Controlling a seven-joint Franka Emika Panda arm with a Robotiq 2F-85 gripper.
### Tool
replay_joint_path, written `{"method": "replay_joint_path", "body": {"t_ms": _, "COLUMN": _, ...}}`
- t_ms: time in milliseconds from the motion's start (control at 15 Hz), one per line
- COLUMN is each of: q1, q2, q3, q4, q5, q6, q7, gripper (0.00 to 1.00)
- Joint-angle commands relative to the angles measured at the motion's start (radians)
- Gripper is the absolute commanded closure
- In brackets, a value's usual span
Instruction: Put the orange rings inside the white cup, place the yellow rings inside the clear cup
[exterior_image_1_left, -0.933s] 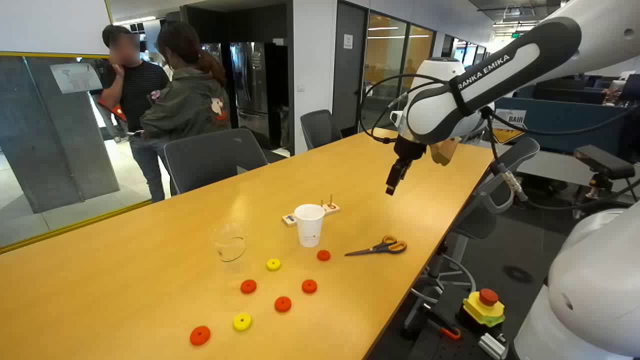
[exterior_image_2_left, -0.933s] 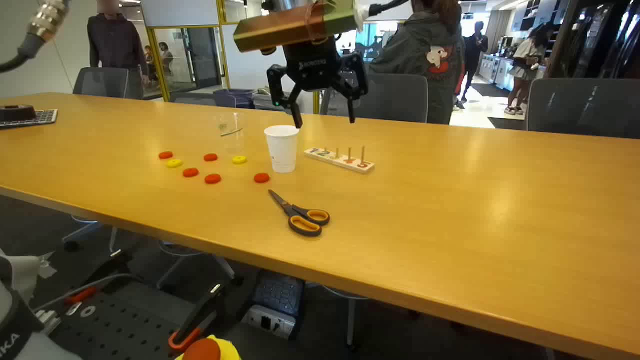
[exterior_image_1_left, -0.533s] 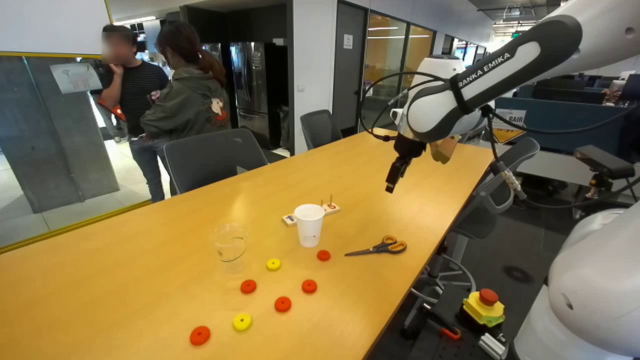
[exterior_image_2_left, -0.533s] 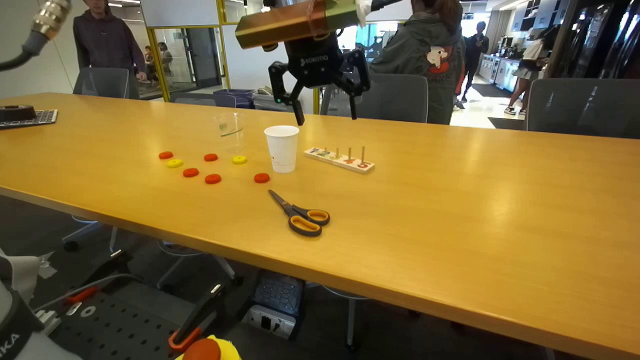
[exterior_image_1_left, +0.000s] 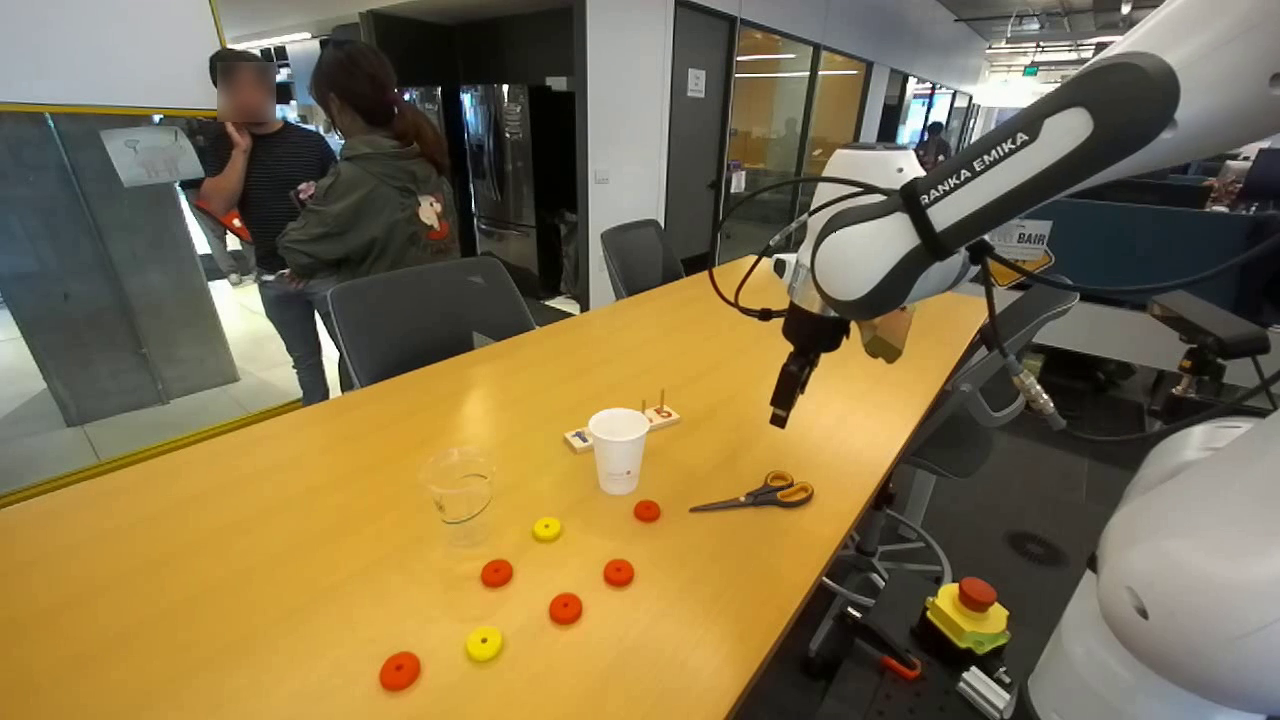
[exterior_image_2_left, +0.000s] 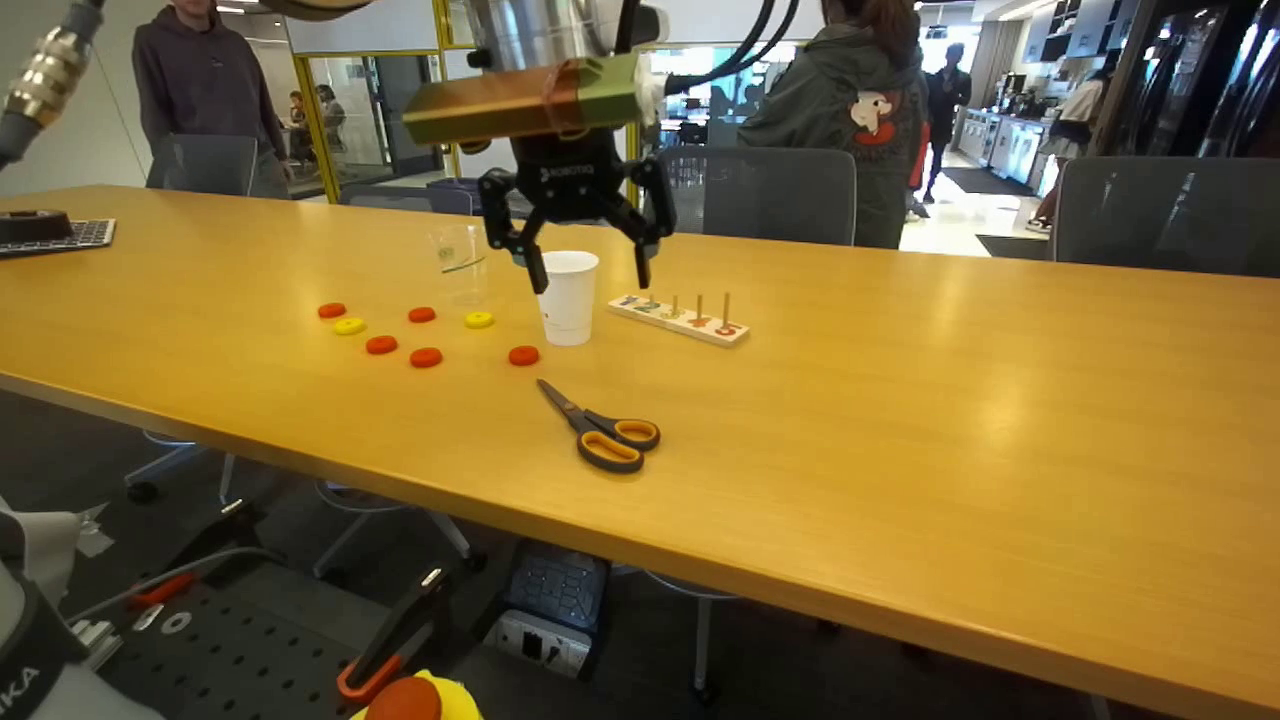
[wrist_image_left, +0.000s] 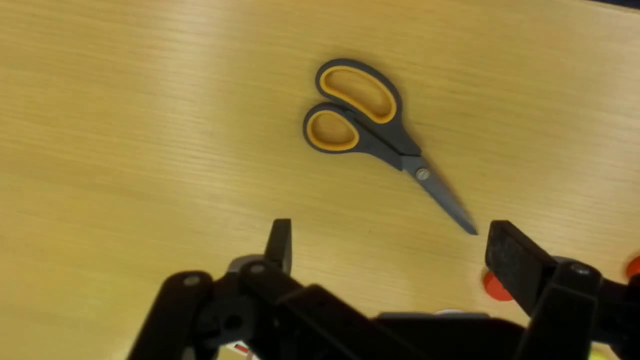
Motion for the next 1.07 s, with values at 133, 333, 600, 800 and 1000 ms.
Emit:
{"method": "replay_joint_path", "body": {"t_ms": 133, "q1": 0.083, "q2": -0.002, "q3": 0.056, "q4": -0.028, "q5": 0.091, "q6": 0.042, "q7": 0.012, "gripper": 0.00}}
{"method": "replay_joint_path", "body": {"t_ms": 333, "q1": 0.133, "q2": 0.056, "q3": 0.104, "q4": -0.027, "q5": 0.114, "q6": 0.114, "q7": 0.043, "gripper": 0.00}}
{"method": "replay_joint_path", "body": {"t_ms": 600, "q1": 0.157, "q2": 0.164, "q3": 0.171, "q4": -0.028, "q5": 0.129, "q6": 0.218, "q7": 0.156, "gripper": 0.00}}
{"method": "replay_joint_path", "body": {"t_ms": 800, "q1": 0.143, "q2": 0.246, "q3": 0.224, "q4": -0.029, "q5": 0.103, "q6": 0.302, "q7": 0.261, "gripper": 0.00}}
{"method": "replay_joint_path", "body": {"t_ms": 1000, "q1": 0.120, "q2": 0.317, "q3": 0.266, "q4": -0.028, "q5": 0.053, "q6": 0.370, "q7": 0.350, "gripper": 0.00}}
